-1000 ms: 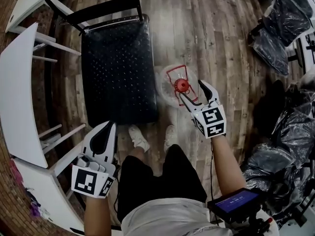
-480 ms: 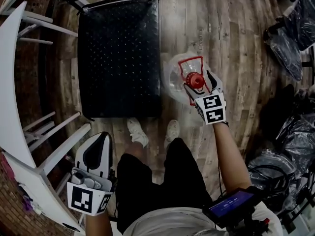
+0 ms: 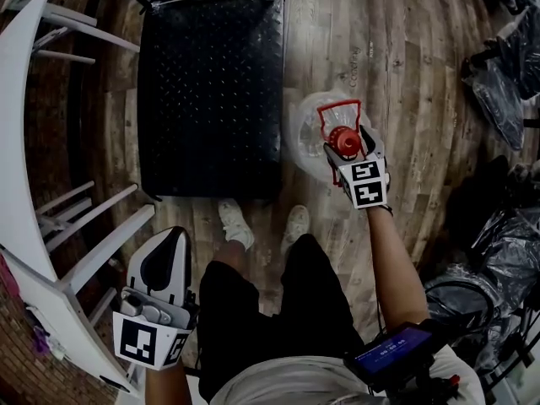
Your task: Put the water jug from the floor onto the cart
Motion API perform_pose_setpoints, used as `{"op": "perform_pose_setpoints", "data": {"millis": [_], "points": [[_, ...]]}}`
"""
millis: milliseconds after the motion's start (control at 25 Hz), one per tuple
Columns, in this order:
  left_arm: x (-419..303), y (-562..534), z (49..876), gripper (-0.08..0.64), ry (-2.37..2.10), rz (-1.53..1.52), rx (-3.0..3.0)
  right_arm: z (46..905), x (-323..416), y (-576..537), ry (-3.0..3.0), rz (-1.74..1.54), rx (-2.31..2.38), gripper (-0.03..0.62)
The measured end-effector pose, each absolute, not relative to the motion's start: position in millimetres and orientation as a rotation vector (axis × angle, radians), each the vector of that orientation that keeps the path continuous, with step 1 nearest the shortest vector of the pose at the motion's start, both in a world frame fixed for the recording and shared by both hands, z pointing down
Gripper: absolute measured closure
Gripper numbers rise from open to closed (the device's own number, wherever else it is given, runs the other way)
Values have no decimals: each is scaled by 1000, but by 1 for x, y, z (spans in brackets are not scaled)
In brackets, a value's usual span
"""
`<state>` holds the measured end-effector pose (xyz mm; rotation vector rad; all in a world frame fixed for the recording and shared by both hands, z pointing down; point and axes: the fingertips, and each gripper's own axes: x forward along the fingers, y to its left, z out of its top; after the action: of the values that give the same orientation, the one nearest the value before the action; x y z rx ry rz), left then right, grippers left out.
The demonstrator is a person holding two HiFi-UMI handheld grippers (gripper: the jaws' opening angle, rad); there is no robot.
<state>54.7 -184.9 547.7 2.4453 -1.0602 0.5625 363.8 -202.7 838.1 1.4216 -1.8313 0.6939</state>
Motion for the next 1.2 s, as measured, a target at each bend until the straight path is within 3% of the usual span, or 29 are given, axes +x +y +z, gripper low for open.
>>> {"op": "perform_pose_setpoints", "data": {"millis": [200,360,720,1200], "points": [[54,-184,551,557,-1059,566,2437,841,364,-201,-1829,706,1424,193],[53,-183,550,557,-1058,563,2428,839,363,-201,-1828,673,1429,275],[43,-182,543,557,-1074,549,2425,836,368,-195,-1804,703,1423,279],[28,-184,508,557,-1107,496,2438,695,361,-175,-1813,655,1506,279]]}}
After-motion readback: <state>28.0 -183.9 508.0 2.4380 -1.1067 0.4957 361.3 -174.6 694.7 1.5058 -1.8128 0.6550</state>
